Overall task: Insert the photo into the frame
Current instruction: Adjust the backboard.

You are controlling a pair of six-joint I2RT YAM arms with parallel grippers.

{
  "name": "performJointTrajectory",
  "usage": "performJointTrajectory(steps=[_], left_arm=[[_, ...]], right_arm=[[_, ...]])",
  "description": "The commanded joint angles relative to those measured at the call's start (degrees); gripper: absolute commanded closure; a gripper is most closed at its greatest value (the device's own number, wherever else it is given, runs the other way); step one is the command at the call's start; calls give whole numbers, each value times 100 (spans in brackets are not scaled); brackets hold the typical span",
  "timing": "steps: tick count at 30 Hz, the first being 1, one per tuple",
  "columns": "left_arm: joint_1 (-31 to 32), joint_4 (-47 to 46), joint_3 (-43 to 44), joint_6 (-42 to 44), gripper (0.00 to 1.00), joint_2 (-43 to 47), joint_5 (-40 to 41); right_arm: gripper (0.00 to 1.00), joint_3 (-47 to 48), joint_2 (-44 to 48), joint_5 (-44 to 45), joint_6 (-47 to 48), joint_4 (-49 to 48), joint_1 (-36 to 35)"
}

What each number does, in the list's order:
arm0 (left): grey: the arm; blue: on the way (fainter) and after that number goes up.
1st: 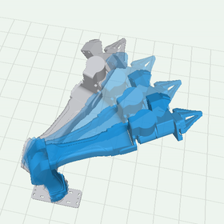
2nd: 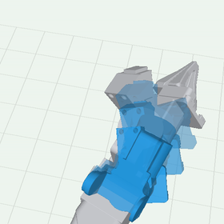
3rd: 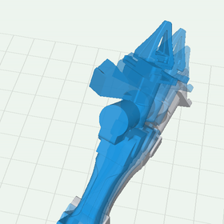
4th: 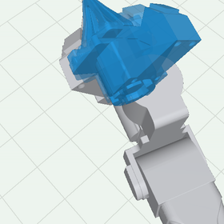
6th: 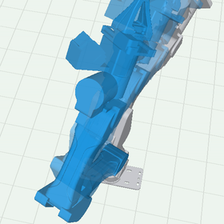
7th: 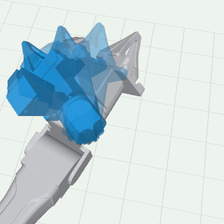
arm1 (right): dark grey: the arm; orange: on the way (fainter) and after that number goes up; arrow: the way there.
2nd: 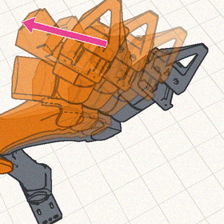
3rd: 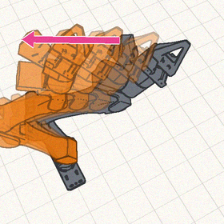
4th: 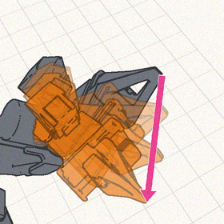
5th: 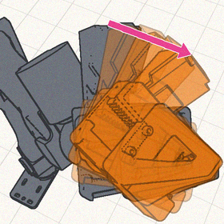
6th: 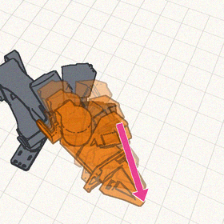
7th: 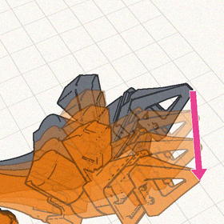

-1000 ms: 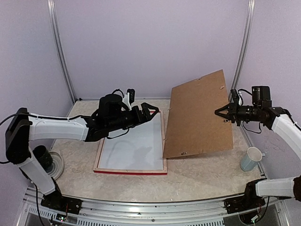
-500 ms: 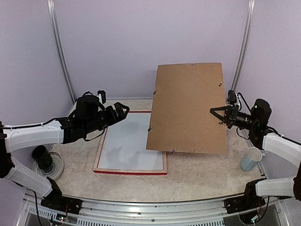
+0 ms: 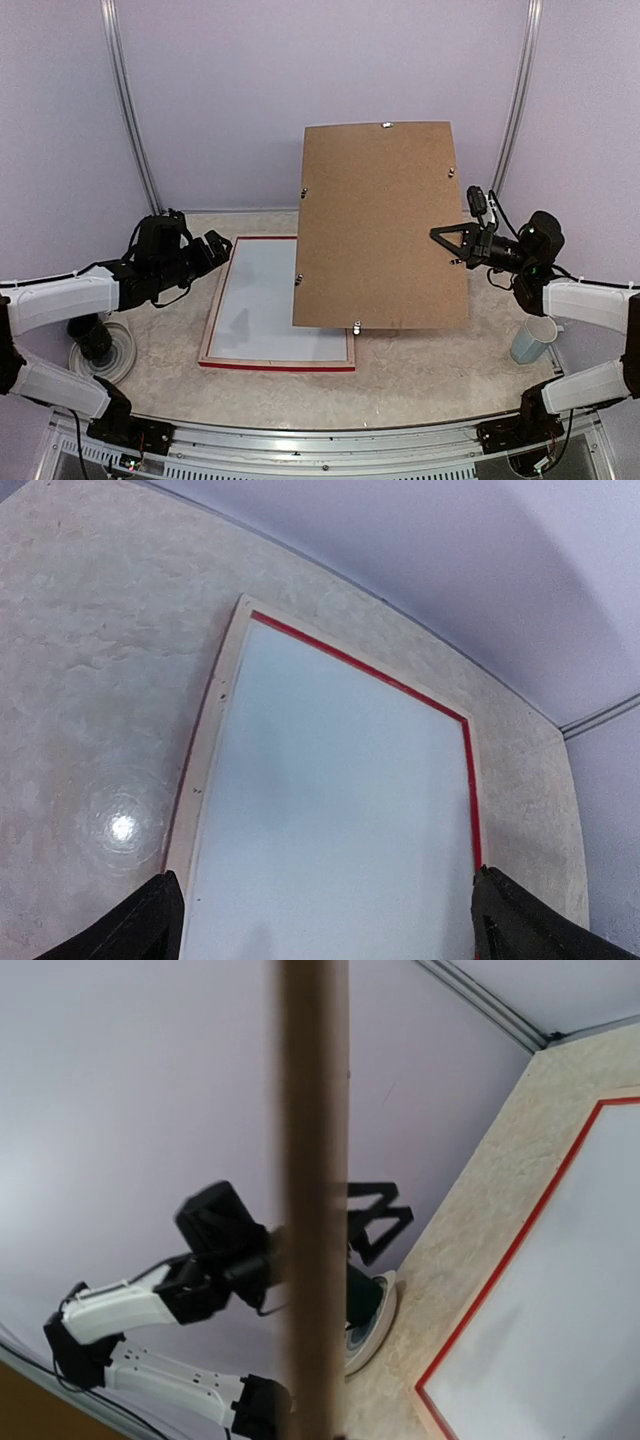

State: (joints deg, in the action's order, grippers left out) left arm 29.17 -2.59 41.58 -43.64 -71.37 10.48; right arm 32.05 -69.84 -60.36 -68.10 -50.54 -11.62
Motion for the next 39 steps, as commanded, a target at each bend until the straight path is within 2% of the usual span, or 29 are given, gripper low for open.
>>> performJointTrajectory(steps=[1,6,11,20,25,30,39], left_arm=[[-270,-285,-548,-103,1,289,-324],[91,-473,-768,-20,1,718,-263],[1098,103,-377,324,1,1062,667],[2774,880,475,905,1,1013,1942],[3586,1340,1128,1292,1,534,2554],[4224,1674,1831,1735,1,-121,2839],[4898,2316,2837,2201,1,-1466,3177]], right_arm=[[100,91,-106,198,-184,-809,-149],[100,132,-289,335,-216,-852,-226],[100,137,-605,462,-415,-881,-260],[100,-97,-1330,563,-1030,-1717,-353],[100,-174,-1664,617,-1167,-1792,-406],[100,-319,-2023,638,-1555,-2332,-429],[100,-311,-2204,700,-1633,-2324,-512]])
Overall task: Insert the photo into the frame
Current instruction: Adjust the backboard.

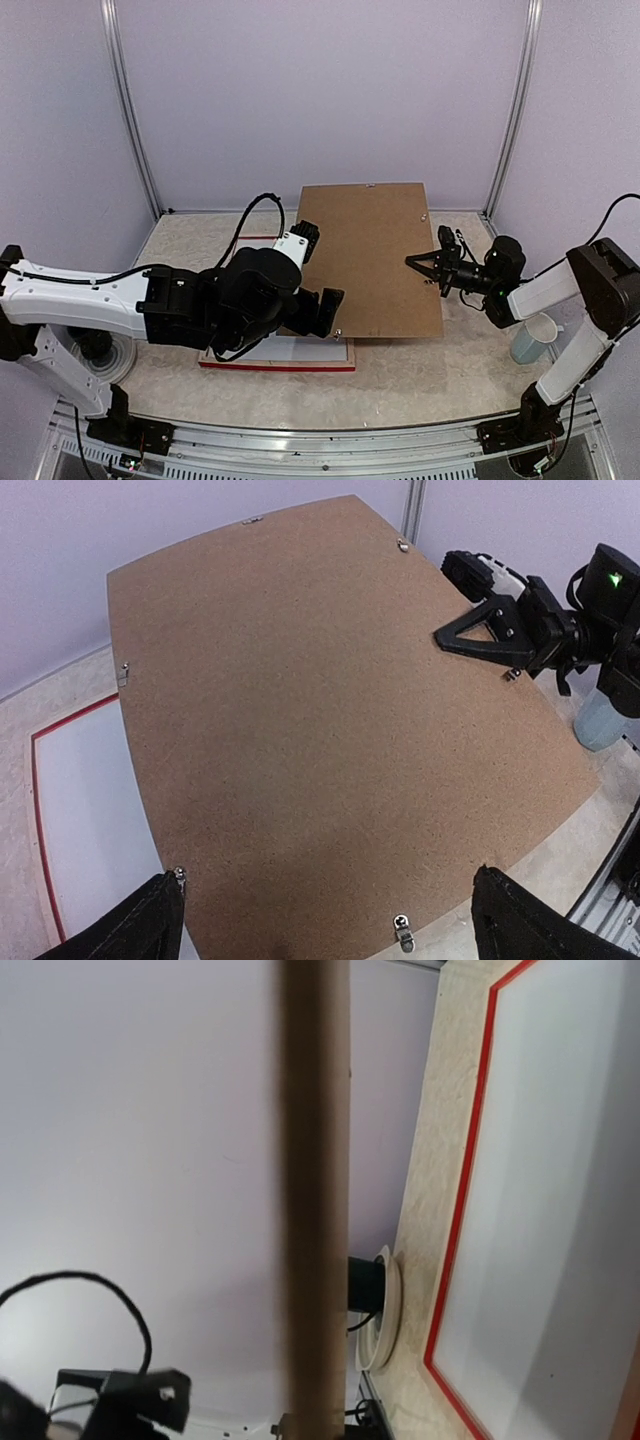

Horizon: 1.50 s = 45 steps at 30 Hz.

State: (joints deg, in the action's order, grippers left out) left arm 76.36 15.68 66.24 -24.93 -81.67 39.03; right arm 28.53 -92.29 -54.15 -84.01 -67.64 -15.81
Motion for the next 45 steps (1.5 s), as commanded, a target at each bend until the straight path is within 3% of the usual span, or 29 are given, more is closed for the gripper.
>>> performJointTrajectory(steps=[1,10,21,45], left_arm=[[224,535,449,372,1,-578,325],[380,880,734,435,1,-1231,142],[378,1281,643,327,1,-1358,72],[-156,1054,102,-75,1,-1201,180]], right_arm=[[100,41,36,87,-37,-598,-95],[100,105,36,74,-38,-494,-99],[100,197,45,66,-28,-366,-106],[100,196,204,19,24,-218,-107]])
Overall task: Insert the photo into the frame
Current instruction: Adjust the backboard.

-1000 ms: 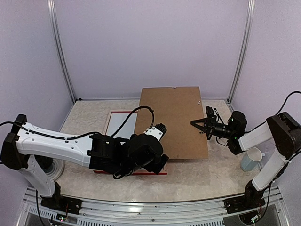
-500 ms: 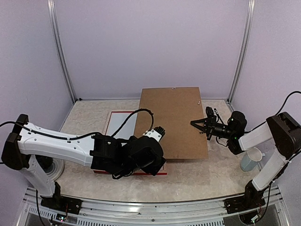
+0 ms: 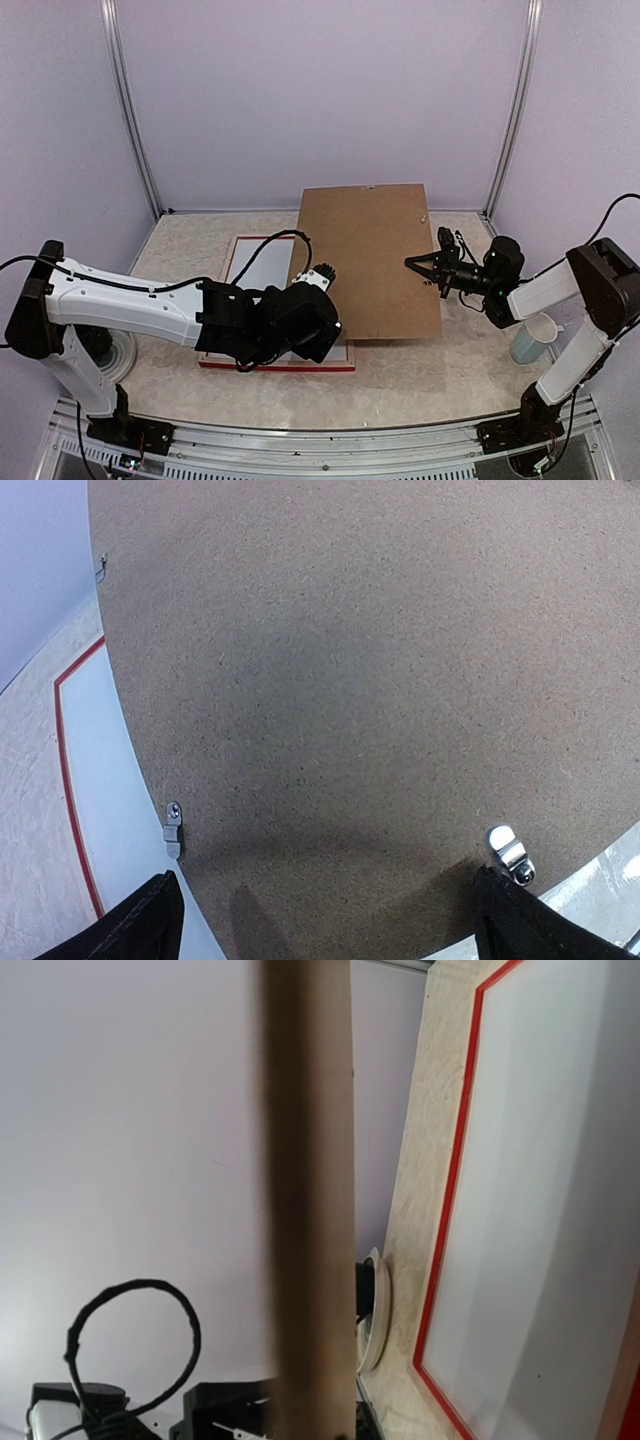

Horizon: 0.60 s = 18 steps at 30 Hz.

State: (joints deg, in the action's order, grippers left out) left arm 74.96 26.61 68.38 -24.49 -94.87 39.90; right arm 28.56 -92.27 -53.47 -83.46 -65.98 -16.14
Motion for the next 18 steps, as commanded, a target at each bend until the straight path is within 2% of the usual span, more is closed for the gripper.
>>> performJointTrajectory(steps=[1,5,10,14,18], left_arm=[[-16,-49,-125,-132,1,166,120],[-76,-97,-162,-167,1,470,236],[-498,-193,-347,-221,1,1111,138],[-1140,-244,-685,-371,1,1638,-129],[-2037,-591,-1260,-549,1,2218,-638]], right_arm=[[100,194,194,-42,-30,-381,-73],[100,207,113,-30,-38,-381,-73],[100,254,-48,-22,-39,-445,-77],[100,320,-280,-47,-63,-588,-73],[100,427,-612,-45,-180,-843,-119]])
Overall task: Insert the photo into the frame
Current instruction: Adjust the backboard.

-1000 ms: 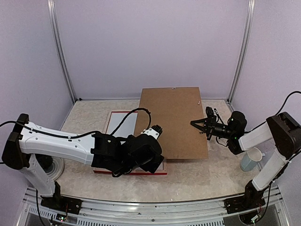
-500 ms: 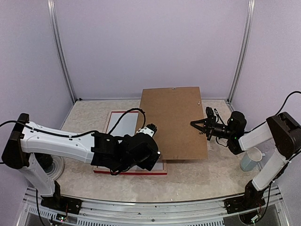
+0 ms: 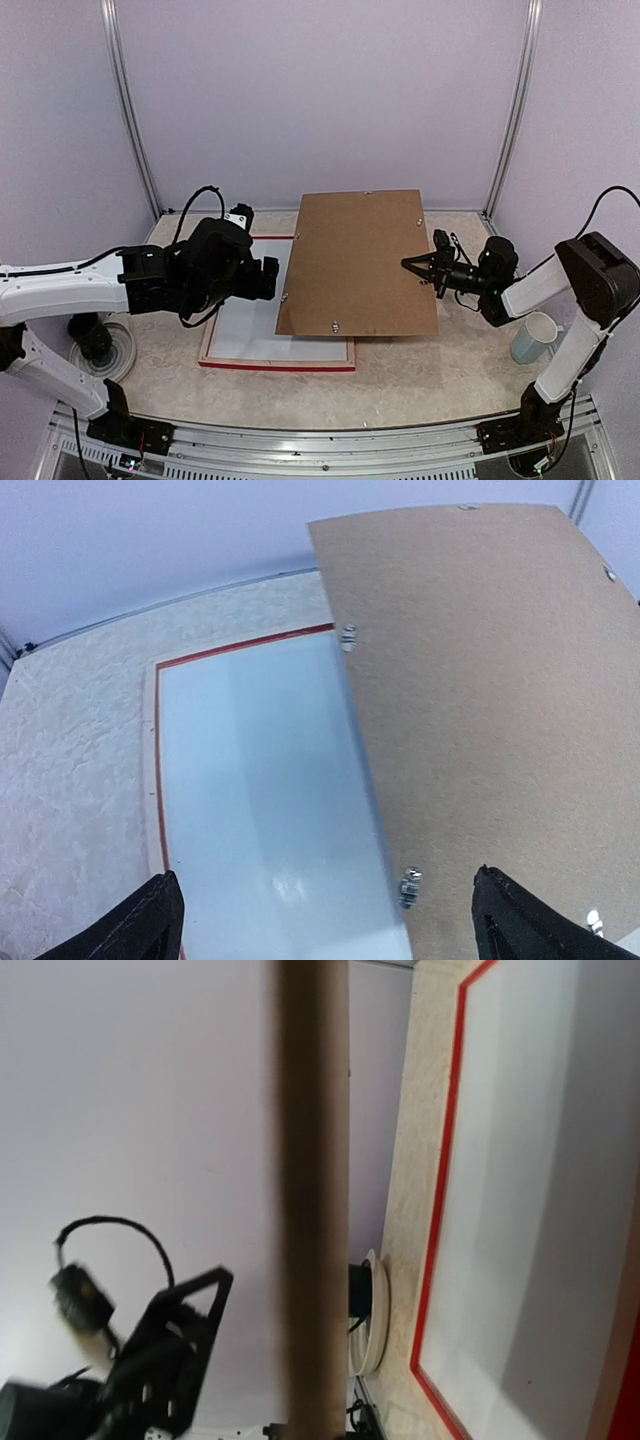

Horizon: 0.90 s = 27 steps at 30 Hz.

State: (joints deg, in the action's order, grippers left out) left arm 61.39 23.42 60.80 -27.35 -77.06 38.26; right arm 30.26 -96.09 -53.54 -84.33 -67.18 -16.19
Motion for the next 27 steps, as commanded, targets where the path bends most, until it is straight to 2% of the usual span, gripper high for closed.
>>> performJointTrajectory(steps=[1,7,13,18,27], left_arm=[[-927,-380,-658,-318,1,529,-612],[-2102,-947,-1337,-472,1,855,-1119],[-3153,-1605,-1740,-657,1,689,-2053],[-3578,-2199,-1964,-962,1,287,-2219],[-4127,-3507,-2152,-1178,1,-878,-3044]], right_arm=[[100,298,-317,-30,-110,-766,-139],[100,745,-1065,2,-250,-996,-370],[100,1222,-1788,89,-483,-1317,-637],[100,1606,-2216,235,-432,-1162,-868],[100,2151,-2647,421,-208,-638,-1124]])
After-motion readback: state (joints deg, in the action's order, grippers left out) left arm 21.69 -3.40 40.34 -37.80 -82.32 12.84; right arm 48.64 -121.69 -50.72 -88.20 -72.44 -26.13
